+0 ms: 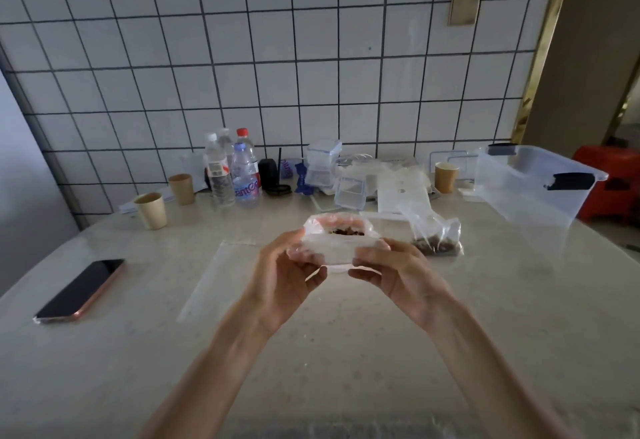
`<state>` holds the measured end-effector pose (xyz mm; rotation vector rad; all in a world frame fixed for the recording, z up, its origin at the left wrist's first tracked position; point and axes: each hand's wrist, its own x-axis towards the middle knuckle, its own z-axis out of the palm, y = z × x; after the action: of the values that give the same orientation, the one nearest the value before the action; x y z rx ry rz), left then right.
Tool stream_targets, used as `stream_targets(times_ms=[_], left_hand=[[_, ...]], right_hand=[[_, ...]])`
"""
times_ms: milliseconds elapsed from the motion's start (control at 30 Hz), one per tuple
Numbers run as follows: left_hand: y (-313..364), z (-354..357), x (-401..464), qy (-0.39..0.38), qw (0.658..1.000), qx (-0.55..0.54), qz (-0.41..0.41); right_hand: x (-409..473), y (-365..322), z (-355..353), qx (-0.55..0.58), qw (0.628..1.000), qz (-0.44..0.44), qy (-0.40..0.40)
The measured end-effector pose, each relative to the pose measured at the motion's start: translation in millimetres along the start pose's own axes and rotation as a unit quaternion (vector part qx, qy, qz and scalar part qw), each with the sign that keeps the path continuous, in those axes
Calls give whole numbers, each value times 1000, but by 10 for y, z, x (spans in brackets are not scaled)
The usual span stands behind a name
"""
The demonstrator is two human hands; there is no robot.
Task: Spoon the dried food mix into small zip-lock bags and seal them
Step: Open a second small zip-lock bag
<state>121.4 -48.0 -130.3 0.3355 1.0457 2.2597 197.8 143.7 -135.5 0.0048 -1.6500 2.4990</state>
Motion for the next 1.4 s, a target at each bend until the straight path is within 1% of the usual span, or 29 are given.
stream_targets(times_ms=[67, 133, 233, 333, 400, 500, 600, 633, 733, 800, 867, 933, 1000, 1033, 1100, 1167, 1300, 1400], left_hand=[[-19, -18, 7, -12, 996, 79, 36], [-57, -28, 45, -3, 980, 182, 74], [-136, 14, 145, 61, 952, 267, 135], [-239, -12, 269, 150, 913, 323, 198], [-308, -57, 310, 177, 893, 343, 233], [-345, -187, 336, 217, 869, 341, 286], [-345, -354, 329, 242, 821, 415, 309], [-354, -376, 317, 241, 815, 427, 309], [-401, -376, 270, 233, 836, 401, 293], [-438, -372, 241, 234, 867, 350, 266], [-473, -382, 204, 238, 910, 267, 208], [-480, -406, 158, 226, 950, 164, 142], [-459, -440, 127, 186, 977, 69, 72], [-443, -461, 119, 164, 986, 26, 37], [-431, -489, 108, 127, 991, -41, -14], [-445, -510, 87, 108, 992, -64, -21], [-479, -489, 41, 83, 995, -43, -26], [-505, -435, 21, 87, 996, -10, -30]], right_hand=[[-3, -2, 2, -43, 999, -21, 15], [20, 21, 6, -58, 996, -37, 52], [95, 87, 34, -85, 984, -56, 145], [180, 195, 25, -112, 971, -74, 200], [213, 261, -7, -111, 963, -92, 228], [217, 297, -106, -113, 952, -124, 257], [179, 311, -189, -118, 940, -153, 283], [161, 331, -192, -121, 937, -153, 291], [143, 409, -150, -139, 926, -128, 326], [145, 438, -125, -139, 925, -105, 338], [131, 455, -113, -119, 932, -76, 334], [100, 473, -106, -92, 942, -49, 319], [62, 486, -106, -58, 955, -24, 291], [47, 486, -106, -41, 960, -11, 277], [25, 471, -110, -11, 966, 9, 257], [0, 458, -111, 19, 970, 11, 244], [-78, 436, -108, 35, 977, -21, 211], [-101, 427, -104, 94, 984, -16, 154]])
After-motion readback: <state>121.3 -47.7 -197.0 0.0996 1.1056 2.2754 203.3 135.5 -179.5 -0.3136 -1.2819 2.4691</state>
